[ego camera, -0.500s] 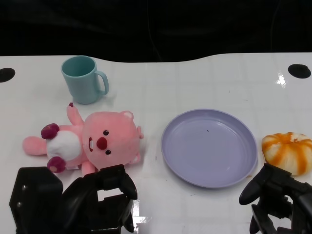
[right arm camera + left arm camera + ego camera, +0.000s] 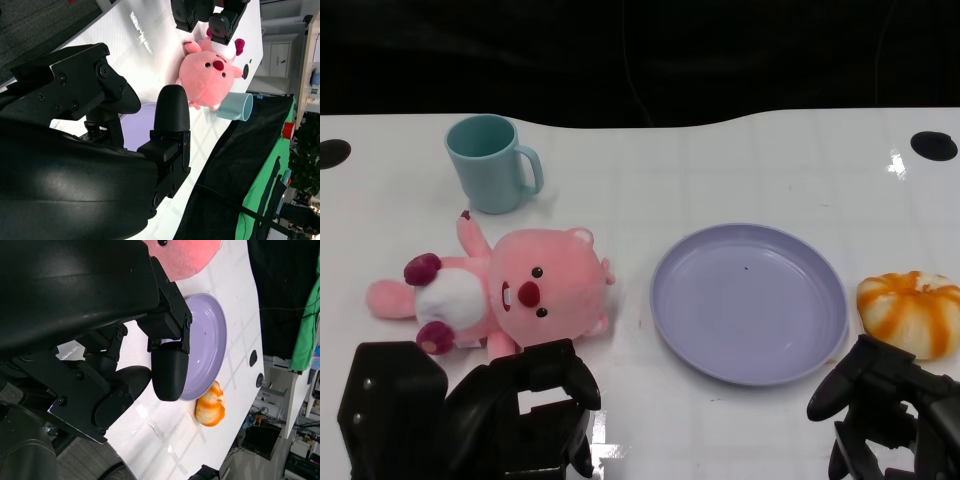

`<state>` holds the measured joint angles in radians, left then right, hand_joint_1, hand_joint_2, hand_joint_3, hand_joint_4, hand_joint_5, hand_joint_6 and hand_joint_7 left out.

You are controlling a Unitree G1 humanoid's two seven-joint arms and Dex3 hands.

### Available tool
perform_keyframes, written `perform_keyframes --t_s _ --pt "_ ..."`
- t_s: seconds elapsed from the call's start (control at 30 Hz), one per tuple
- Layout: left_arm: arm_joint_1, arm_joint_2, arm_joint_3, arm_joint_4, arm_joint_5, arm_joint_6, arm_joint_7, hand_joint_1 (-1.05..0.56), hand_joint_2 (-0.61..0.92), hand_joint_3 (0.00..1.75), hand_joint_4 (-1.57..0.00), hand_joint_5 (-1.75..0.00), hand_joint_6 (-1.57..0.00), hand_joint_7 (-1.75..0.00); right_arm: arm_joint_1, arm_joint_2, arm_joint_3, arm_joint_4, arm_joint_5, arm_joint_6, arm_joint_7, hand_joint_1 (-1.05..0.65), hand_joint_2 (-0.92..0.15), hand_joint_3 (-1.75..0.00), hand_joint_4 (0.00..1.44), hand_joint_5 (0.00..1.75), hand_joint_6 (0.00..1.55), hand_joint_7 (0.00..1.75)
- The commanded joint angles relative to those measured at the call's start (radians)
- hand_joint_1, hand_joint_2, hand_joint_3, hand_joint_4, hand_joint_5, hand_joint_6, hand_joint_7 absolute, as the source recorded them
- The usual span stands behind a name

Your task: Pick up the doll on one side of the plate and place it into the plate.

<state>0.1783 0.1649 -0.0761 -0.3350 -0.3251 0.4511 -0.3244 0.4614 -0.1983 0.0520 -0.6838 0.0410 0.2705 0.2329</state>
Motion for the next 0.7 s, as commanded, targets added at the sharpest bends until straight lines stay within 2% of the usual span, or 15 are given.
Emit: perform_keyframes --t_s 0.03,0.33,0.53,0.63,0.7 --pt "0.011 0.014 0.01 -0.002 0.003 -0.006 -0.005 -0.16 0.44 1.28 -0.75 -1.75 -0.75 -1.48 -0.001 -0.002 -0.004 -0.002 0.013 0.001 -0.001 0.02 -0.65 -1.15 0.59 1.75 0.44 1.64" --pt "0.012 0.01 0.021 -0.004 -0.003 -0.003 -0.002 -0.16 0.45 1.27 -0.76 -1.75 -0.75 -1.47 -0.001 0.0 0.004 -0.006 0.011 0.008 -0.004 0.03 -0.66 -1.13 0.58 1.75 0.43 1.64" --pt "0.017 0.001 0.035 -0.008 0.002 -0.021 0.008 -0.14 0.46 1.25 -0.76 -1.57 -0.79 -1.22 -0.001 0.001 0.012 -0.005 0.008 0.003 -0.005 0.02 -0.66 -1.14 0.57 1.75 0.42 1.64" --pt "0.015 0.018 0.036 -0.004 0.026 -0.066 -0.007 -0.2 0.45 1.16 -0.74 -1.46 -0.77 -1.06 -0.001 0.001 0.016 -0.006 0.007 0.001 -0.006 0.02 -0.66 -1.14 0.58 1.75 0.42 1.64" --pt "0.015 0.036 0.031 0.005 0.054 -0.121 -0.023 -0.24 0.5 1.02 -0.7 -1.38 -0.75 -0.95 0.0 0.0 0.018 -0.007 0.006 -0.001 -0.006 0.01 -0.66 -1.14 0.58 1.75 0.42 1.65"
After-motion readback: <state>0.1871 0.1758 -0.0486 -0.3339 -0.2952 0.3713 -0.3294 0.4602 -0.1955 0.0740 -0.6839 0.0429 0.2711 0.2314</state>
